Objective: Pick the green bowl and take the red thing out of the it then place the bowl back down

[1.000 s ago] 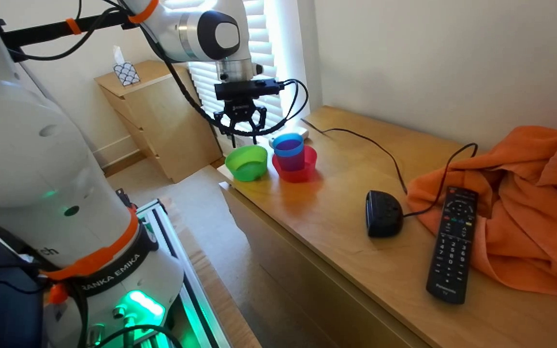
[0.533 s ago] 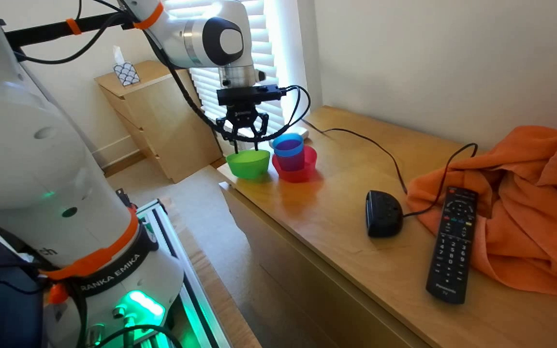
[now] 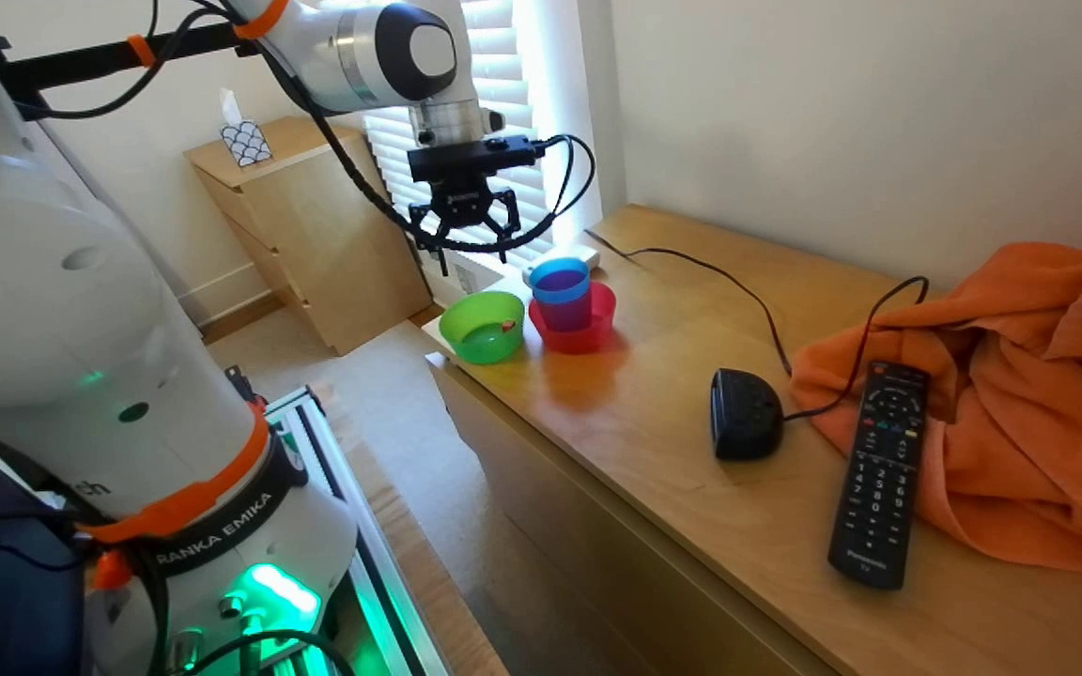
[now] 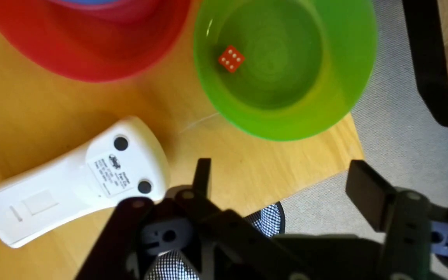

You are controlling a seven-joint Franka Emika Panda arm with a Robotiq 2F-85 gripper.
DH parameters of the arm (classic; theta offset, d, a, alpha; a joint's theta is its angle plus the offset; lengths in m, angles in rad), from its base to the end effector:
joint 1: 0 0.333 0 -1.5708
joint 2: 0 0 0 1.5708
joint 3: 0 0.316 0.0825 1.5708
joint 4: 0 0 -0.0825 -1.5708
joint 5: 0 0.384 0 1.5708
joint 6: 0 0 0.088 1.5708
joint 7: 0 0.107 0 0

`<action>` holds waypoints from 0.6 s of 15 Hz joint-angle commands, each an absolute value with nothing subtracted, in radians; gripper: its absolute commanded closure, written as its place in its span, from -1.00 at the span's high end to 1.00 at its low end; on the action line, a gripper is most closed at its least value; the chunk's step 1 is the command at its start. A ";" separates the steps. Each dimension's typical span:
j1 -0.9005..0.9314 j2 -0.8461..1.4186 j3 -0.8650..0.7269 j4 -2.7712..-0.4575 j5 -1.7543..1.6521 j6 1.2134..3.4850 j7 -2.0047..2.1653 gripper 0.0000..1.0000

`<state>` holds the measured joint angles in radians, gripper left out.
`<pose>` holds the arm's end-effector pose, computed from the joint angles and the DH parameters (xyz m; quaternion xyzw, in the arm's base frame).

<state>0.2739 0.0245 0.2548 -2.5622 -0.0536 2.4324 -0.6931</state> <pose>0.3739 0.2188 0.2451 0.8040 0.5896 -0.0774 0.0064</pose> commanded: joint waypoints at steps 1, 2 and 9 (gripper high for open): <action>0.268 -0.019 0.261 -2.582 -0.097 2.371 -0.722 0.82; 0.264 -0.012 0.256 -2.578 -0.088 2.359 -0.759 0.85; 0.257 0.019 0.254 -2.558 -0.074 2.348 -0.811 0.94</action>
